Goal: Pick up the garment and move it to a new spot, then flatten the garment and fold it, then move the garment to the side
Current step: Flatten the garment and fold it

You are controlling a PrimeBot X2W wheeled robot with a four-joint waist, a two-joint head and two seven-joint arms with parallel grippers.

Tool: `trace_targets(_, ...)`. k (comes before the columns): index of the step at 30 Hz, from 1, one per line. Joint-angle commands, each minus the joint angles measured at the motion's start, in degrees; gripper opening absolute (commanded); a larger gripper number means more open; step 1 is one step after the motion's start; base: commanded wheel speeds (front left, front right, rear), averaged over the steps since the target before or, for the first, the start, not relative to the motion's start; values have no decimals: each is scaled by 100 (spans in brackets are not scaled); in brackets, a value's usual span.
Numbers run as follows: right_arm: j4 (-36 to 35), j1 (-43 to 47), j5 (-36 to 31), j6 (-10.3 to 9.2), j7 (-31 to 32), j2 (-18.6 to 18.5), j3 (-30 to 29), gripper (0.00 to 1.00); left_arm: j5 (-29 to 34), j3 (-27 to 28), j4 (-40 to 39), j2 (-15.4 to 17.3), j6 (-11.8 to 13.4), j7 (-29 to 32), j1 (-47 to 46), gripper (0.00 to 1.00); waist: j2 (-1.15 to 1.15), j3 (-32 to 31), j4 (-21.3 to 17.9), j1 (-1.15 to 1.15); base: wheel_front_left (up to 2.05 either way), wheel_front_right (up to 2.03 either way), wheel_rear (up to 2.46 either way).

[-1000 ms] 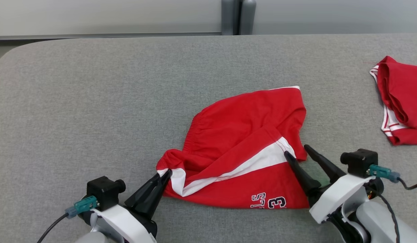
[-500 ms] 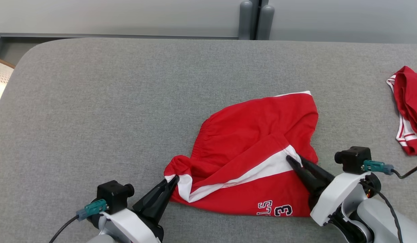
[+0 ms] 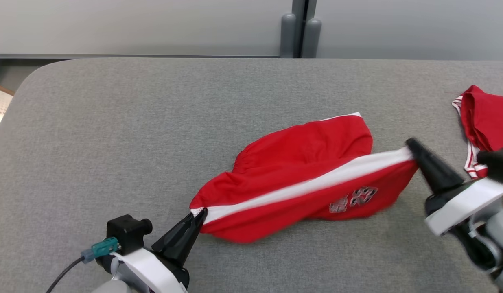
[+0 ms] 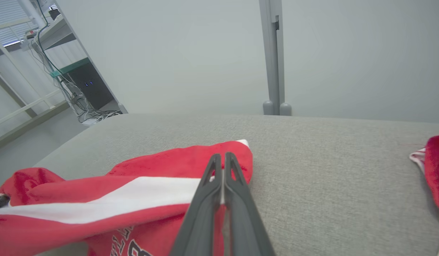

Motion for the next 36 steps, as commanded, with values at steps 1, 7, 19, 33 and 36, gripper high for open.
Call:
trace_targets(1,-107,-101,6,-4,-83,-111,-173,0,-80,55,-66,71,-66,44,-42,0,0,-1,-79,0,0,0,0)
trace_targets(7,-430,-426,-173,-9,-150,-442,-949,0,-584,254,-600,298,-355,583,-591,0,0,225,-284,0,0,0,0)
trace_targets(19,-26,-3008,-1093,-8,90,-239,-1485,0,-1745,1116,-911,287,-526,2491,-3745,0,0,1306,-667,0,0,0,0)
trace_targets(33,-57,-4712,-3162,-8,-170,457,-2676,0,-587,635,501,-614,-584,787,-5985,0,0,1914,-827,0,0,0,0)
trace_targets(36,-487,-3926,-3202,-8,-171,502,-2889,0,-601,220,306,-274,-585,459,-5432,0,0,1836,-829,0,0,0,0)
